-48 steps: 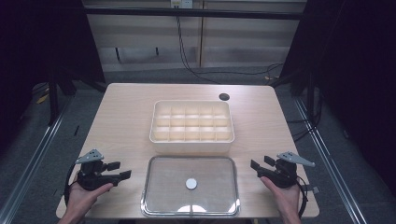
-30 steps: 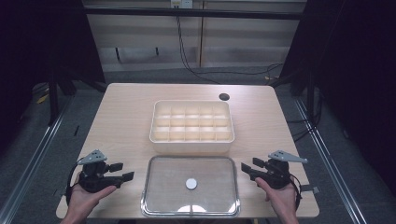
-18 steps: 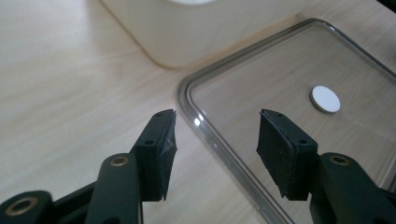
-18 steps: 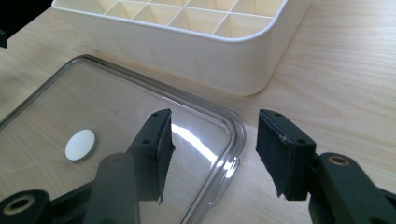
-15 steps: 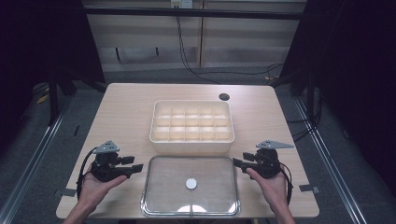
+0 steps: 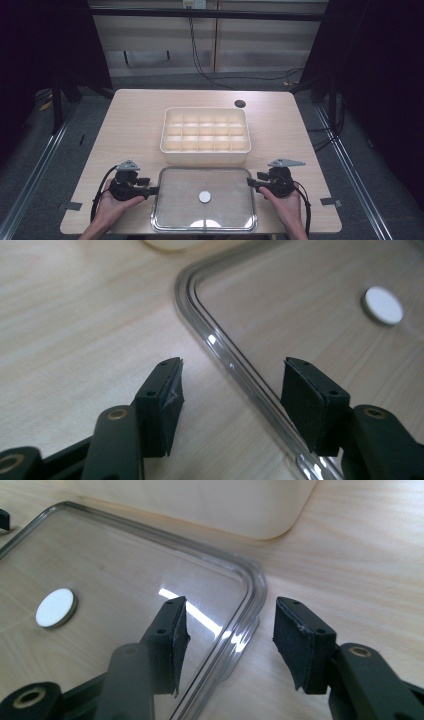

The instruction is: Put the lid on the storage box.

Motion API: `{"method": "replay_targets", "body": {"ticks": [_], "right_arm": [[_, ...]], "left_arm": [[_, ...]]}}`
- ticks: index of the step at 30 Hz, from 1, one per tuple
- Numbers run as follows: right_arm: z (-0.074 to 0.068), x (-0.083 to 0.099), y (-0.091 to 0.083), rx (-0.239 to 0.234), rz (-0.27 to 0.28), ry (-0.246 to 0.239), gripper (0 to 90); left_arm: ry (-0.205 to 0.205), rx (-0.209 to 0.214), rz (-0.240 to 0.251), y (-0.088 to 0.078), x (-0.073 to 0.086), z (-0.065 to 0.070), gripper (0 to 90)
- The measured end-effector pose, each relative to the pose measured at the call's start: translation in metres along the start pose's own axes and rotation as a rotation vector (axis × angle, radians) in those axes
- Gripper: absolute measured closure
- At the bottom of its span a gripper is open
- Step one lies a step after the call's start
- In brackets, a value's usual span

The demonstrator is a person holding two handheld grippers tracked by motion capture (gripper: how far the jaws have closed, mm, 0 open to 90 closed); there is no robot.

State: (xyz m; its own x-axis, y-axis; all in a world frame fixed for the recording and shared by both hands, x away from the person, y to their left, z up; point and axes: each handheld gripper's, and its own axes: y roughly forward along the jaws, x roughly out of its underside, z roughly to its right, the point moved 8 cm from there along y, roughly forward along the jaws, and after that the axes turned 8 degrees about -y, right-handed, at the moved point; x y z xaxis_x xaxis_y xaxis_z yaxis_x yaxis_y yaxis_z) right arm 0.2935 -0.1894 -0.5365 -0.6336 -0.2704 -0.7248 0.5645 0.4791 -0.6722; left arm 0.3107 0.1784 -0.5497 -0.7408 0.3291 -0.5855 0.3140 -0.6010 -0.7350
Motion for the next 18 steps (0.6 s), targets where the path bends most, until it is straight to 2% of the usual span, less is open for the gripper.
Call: {"method": "replay_targets", "body": {"ticks": [1, 3, 5, 9, 12, 13, 14, 18], "right_arm": [[-0.001, 0.001, 0.001, -0.012, 0.0, -0.002, 48.0], [-0.003, 0.002, 0.002, -0.02, -0.001, -0.01, 48.3], [-0.002, 0.007, 0.004, -0.001, -0.025, -0.017, 49.7], [-0.002, 0.008, 0.006, 0.013, -0.025, -0.02, 51.3], [-0.007, 0.013, 0.012, 0.019, -0.064, -0.052, 52.9], [-0.007, 0.013, 0.012, 0.019, -0.064, -0.052, 52.9], [-0.009, 0.014, 0.014, 0.045, -0.071, -0.057, 54.0], [-0.011, 0.013, 0.015, 0.058, -0.07, -0.053, 53.8]], "left_arm": [[0.011, 0.004, -0.001, 0.001, 0.0, 0.001, 42.5], [0.004, 0.011, 0.01, 0.002, -0.001, 0.003, 43.4], [0.018, 0.018, 0.002, 0.004, 0.0, 0.007, 45.4], [0.029, 0.021, 0.002, 0.005, 0.001, 0.01, 48.4], [0.039, 0.028, -0.008, 0.005, 0.002, 0.012, 52.2], [0.039, 0.028, -0.008, 0.005, 0.002, 0.012, 53.9], [0.044, 0.036, -0.01, 0.006, 0.003, 0.014, 54.3], [0.051, 0.029, -0.013, 0.007, 0.003, 0.017, 56.1]]}}
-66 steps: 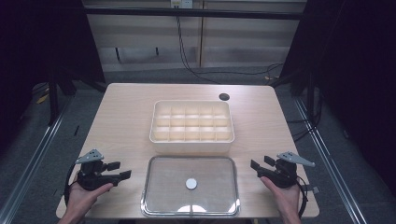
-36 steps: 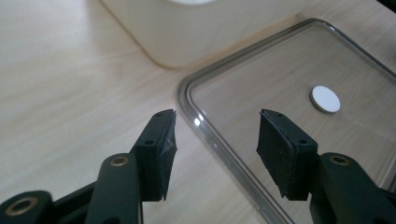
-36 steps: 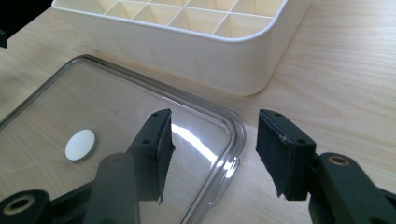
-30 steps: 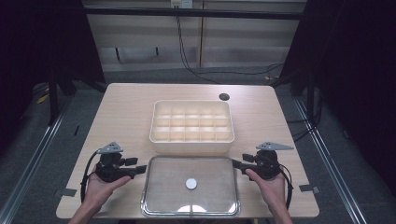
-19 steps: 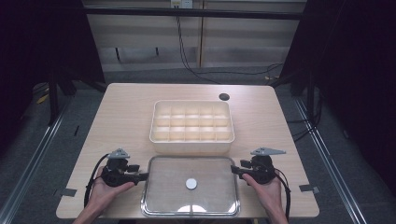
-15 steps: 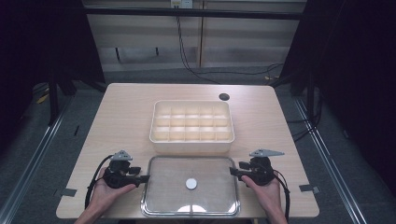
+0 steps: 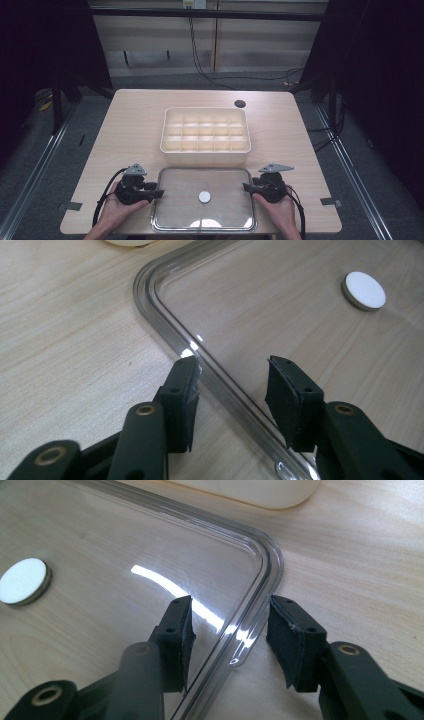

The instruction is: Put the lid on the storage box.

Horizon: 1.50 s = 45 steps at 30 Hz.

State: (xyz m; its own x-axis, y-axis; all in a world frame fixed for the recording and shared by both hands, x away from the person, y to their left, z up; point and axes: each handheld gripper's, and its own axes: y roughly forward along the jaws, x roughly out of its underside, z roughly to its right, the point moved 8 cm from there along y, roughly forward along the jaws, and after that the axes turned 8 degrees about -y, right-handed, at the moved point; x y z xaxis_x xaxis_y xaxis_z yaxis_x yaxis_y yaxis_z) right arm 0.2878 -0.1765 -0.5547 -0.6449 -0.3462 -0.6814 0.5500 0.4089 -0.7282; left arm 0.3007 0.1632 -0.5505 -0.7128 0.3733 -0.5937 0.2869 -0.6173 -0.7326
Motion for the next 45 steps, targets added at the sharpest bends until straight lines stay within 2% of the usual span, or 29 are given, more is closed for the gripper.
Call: {"method": "replay_targets", "body": {"ticks": [1, 2, 3, 4, 8, 9, 12, 13, 14, 15, 16, 17, 18, 21, 27, 28, 29, 30, 31, 32, 34, 38, 41, 42, 45], "right_arm": [[0.0, -0.001, 0.0, -0.003, 0.005, 0.01, 53.8], [0.002, -0.001, 0.001, -0.014, 0.016, 0.043, 54.4], [0.002, -0.001, 0.001, -0.014, 0.016, 0.043, 54.4], [0.003, -0.001, 0.0, -0.03, 0.025, 0.08, 54.6], [0.005, -0.001, 0.0, -0.055, 0.037, 0.139, 54.7], [0.007, -0.001, -0.001, -0.076, 0.051, 0.191, 55.4], [0.01, 0.0, -0.001, -0.119, 0.073, 0.264, 56.1], [0.01, 0.0, -0.001, -0.119, 0.073, 0.264, 56.1], [0.011, 0.001, -0.002, -0.142, 0.081, 0.305, 56.4], [0.011, 0.001, -0.002, -0.142, 0.081, 0.305, 56.4], [0.012, 0.001, -0.002, -0.165, 0.088, 0.337, 56.4], [0.012, 0.001, -0.002, -0.165, 0.088, 0.337, 56.4], [0.013, 0.002, -0.003, -0.186, 0.09, 0.367, 57.1], [0.015, 0.003, -0.003, -0.219, 0.097, 0.416, 58.8], [0.016, 0.004, -0.003, -0.24, 0.098, 0.438, 60.5], [0.016, 0.006, -0.003, -0.278, 0.102, 0.471, 64.8], [0.014, 0.006, -0.001, -0.313, 0.101, 0.483, 64.4], [0.013, 0.006, -0.002, -0.301, 0.104, 0.485, 67.8], [0.013, 0.006, -0.002, -0.301, 0.104, 0.485, 67.8], [0.014, 0.002, -0.004, -0.262, 0.133, 0.477, 66.0], [0.015, 0.001, -0.005, -0.271, 0.141, 0.468, 66.4], [0.012, 0.0, -0.008, -0.333, 0.146, 0.459, 64.4], [0.01, -0.001, -0.009, -0.357, 0.157, 0.45, 64.7], [0.007, -0.003, -0.01, -0.393, 0.168, 0.441, 64.9], [0.006, -0.005, -0.011, -0.401, 0.177, 0.432, 65.2]], "left_arm": [[0.004, -0.012, 0.003, 0.001, 0.0, 0.0, 56.4], [0.006, -0.017, 0.003, 0.001, 0.0, 0.0, 57.4], [0.006, -0.017, 0.003, 0.001, 0.0, 0.0, 57.7], [0.007, -0.019, 0.003, 0.001, 0.0, 0.0, 57.9], [0.009, -0.02, 0.005, 0.001, 0.0, 0.001, 57.9], [0.005, -0.021, 0.003, 0.001, 0.0, 0.001, 57.9], [0.005, -0.02, 0.001, 0.0, 0.0, 0.001, 58.0], [0.005, -0.02, 0.001, 0.0, 0.0, 0.001, 57.9], [0.005, -0.019, 0.001, 0.0, 0.0, 0.001, 57.9], [0.005, -0.019, 0.001, 0.0, 0.0, 0.001, 57.9], [0.002, -0.016, 0.004, 0.001, 0.0, 0.001, 57.9], [0.002, -0.016, 0.004, 0.001, 0.0, 0.001, 57.7], [0.002, -0.013, 0.004, 0.001, 0.0, 0.001, 57.3], [0.004, -0.008, 0.002, 0.001, 0.0, 0.002, 55.3], [0.003, -0.005, 0.003, 0.0, 0.0, 0.001, 54.8], [0.002, -0.002, 0.005, 0.001, 0.0, 0.002, 54.8], [0.002, -0.002, 0.005, 0.001, 0.0, 0.002, 54.8], [0.008, 0.006, 0.0, 0.001, 0.0, 0.002, 54.9], [0.008, 0.006, 0.0, 0.001, 0.0, 0.002, 55.5], [0.016, 0.003, 0.0, 0.002, 0.0, 0.003, 55.4], [0.014, 0.002, 0.005, 0.002, -0.001, 0.003, 55.1], [0.008, 0.009, 0.006, 0.002, -0.001, 0.003, 55.1], [0.006, 0.007, 0.007, 0.002, -0.001, 0.002, 54.4], [0.004, 0.003, 0.008, 0.002, -0.001, 0.001, 54.0], [0.001, 0.01, 0.006, 0.002, -0.001, 0.001, 53.5]]}}
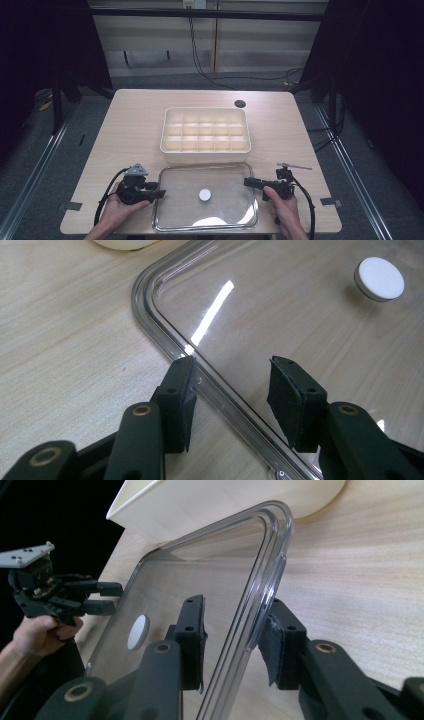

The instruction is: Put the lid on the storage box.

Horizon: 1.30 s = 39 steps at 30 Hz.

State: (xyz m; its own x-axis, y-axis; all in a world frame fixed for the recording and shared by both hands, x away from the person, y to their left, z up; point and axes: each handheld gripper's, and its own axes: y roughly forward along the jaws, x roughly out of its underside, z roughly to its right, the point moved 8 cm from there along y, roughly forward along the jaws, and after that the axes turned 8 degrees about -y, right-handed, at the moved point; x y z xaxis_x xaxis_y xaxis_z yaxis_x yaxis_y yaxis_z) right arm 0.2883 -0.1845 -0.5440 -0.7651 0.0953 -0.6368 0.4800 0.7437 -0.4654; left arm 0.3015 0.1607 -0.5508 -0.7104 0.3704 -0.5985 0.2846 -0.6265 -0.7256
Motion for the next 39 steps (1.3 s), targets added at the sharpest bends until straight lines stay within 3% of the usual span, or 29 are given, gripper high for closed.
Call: {"method": "replay_targets", "body": {"ticks": [4, 5, 10, 14, 19, 26, 30, 33, 39], "right_arm": [[-0.003, 0.002, 0.003, -0.022, -0.029, -0.017, 65.2], [-0.001, 0.003, 0.004, 0.005, -0.042, -0.022, 65.8], [-0.002, -0.002, 0.002, 0.002, -0.013, -0.018, 69.7], [-0.006, -0.006, -0.002, -0.006, 0.022, -0.048, 71.8], [-0.009, -0.008, -0.007, -0.025, 0.048, -0.053, 73.5], [-0.01, -0.011, -0.009, -0.025, 0.075, -0.065, 74.1], [-0.011, -0.011, -0.01, -0.028, 0.073, -0.068, 74.4], [-0.012, -0.012, -0.011, -0.033, 0.081, -0.077, 74.6], [-0.012, -0.011, -0.011, -0.026, 0.072, -0.085, 74.6]], "left_arm": [[-0.016, 0.003, 0.006, 0.001, -0.001, -0.001, 53.1], [-0.019, 0.008, 0.007, 0.001, -0.002, -0.003, 53.1], [-0.031, 0.023, 0.011, 0.001, -0.003, -0.004, 50.2], [-0.028, 0.022, 0.011, 0.001, -0.003, -0.004, 48.1], [-0.026, 0.021, 0.014, 0.001, -0.003, -0.004, 43.0], [-0.051, 0.039, 0.016, 0.001, -0.004, -0.004, 37.1], [-0.047, 0.039, 0.016, 0.001, -0.004, -0.004, 35.5], [-0.064, 0.055, 0.017, 0.002, -0.004, -0.003, 33.0], [-0.057, 0.084, 0.004, 0.003, -0.004, 0.001, 32.7]]}}
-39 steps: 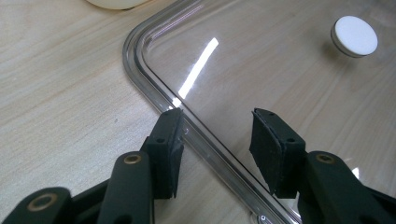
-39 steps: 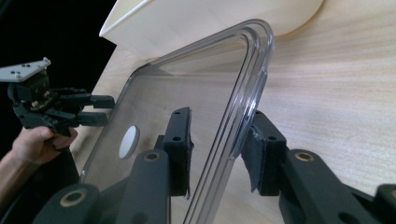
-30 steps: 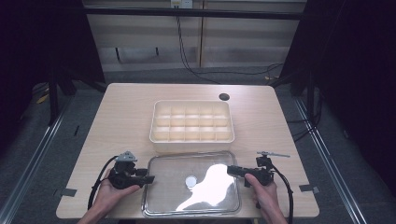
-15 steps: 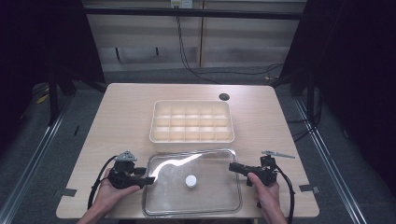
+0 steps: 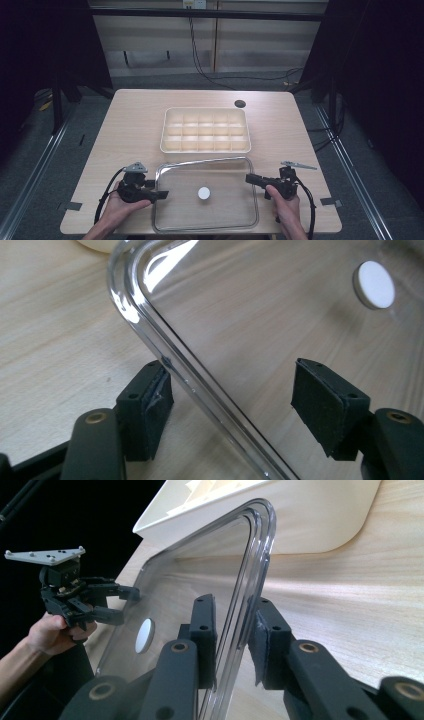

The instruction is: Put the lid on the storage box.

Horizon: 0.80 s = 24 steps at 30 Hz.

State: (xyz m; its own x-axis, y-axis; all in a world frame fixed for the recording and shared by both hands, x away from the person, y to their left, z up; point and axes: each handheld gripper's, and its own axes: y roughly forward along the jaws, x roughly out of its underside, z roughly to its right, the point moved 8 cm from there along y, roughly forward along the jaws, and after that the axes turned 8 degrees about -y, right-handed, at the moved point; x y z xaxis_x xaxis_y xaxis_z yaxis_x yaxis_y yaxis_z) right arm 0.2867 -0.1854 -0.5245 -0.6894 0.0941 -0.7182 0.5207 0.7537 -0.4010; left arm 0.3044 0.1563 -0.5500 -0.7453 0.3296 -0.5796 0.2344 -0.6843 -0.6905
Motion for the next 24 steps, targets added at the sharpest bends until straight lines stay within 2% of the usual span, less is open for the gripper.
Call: {"method": "replay_targets", "body": {"ticks": [4, 9, 11, 17, 18, 21, 24], "right_arm": [[0.0, 0.0, 0.0, 0.004, 0.0, -0.001, 74.4], [0.001, 0.001, 0.0, 0.017, -0.006, -0.006, 73.8], [0.002, 0.001, 0.0, 0.024, -0.004, -0.01, 73.5], [0.001, -0.001, 0.001, 0.045, 0.003, -0.023, 72.3], [0.002, -0.001, 0.001, 0.06, -0.004, -0.028, 71.7], [0.002, -0.001, 0.001, 0.063, -0.007, -0.031, 71.4], [-0.001, -0.001, 0.003, 0.076, -0.019, -0.039, 70.6]], "left_arm": [[-0.038, 0.021, 0.006, -0.001, -0.001, -0.002, 38.8], [-0.029, 0.019, 0.008, -0.002, -0.001, -0.001, 39.7], [-0.038, 0.04, 0.035, -0.005, -0.004, 0.002, 41.2], [-0.047, 0.036, 0.059, -0.007, -0.007, 0.003, 44.9], [-0.045, 0.042, 0.08, -0.011, -0.01, 0.003, 46.8], [-0.049, 0.045, 0.101, -0.014, -0.011, 0.002, 49.5], [-0.048, 0.046, 0.105, -0.016, -0.012, 0.001, 50.6]]}}
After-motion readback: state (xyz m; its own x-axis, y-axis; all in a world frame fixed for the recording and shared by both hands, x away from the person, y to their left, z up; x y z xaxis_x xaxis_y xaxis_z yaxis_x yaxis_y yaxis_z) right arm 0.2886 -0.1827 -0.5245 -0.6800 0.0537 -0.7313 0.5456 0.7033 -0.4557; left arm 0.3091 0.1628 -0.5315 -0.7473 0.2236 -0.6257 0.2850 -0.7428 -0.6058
